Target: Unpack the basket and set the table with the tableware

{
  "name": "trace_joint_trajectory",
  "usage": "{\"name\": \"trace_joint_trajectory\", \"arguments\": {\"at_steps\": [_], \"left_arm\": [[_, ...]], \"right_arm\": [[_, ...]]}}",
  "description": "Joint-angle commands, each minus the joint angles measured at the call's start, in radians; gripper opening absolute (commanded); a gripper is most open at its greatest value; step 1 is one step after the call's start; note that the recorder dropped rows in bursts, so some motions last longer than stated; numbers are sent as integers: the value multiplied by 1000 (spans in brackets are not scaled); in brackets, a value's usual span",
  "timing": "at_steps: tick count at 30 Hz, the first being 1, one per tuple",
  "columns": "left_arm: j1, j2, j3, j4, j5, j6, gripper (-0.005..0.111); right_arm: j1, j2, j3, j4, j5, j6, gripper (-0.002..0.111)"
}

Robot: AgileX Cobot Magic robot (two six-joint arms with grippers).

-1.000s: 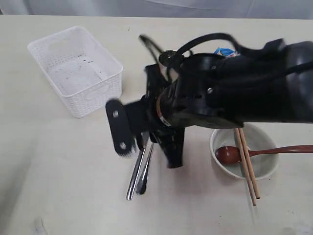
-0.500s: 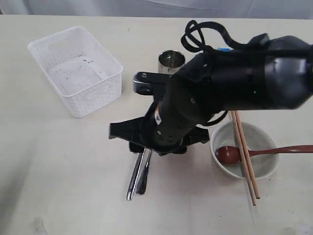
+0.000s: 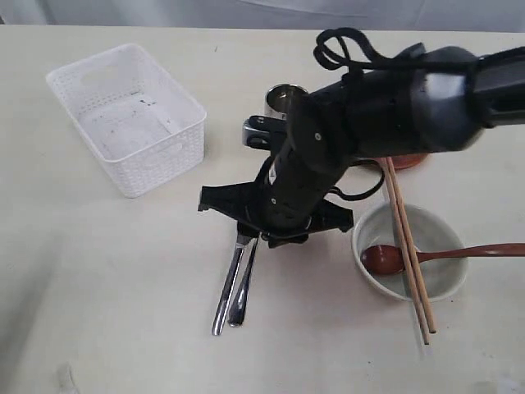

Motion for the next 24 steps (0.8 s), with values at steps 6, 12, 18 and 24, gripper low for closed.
{"name": "trace_joint_trajectory", "arguments": {"at_steps": [6, 12, 18, 24], "left_arm": [[-6, 0, 1, -5, -2, -4, 0], [-6, 0, 1, -5, -2, -4, 0], [-6, 0, 1, -5, -2, -4, 0], [-6, 0, 1, -5, -2, -4, 0]], "right_arm": [[-7, 74, -180, -162, 208, 15, 35], [-5, 89, -178, -135, 219, 26, 35], [-5, 156, -178, -50, 183, -14, 34], [-5, 155, -178, -80, 237, -16, 34]]}}
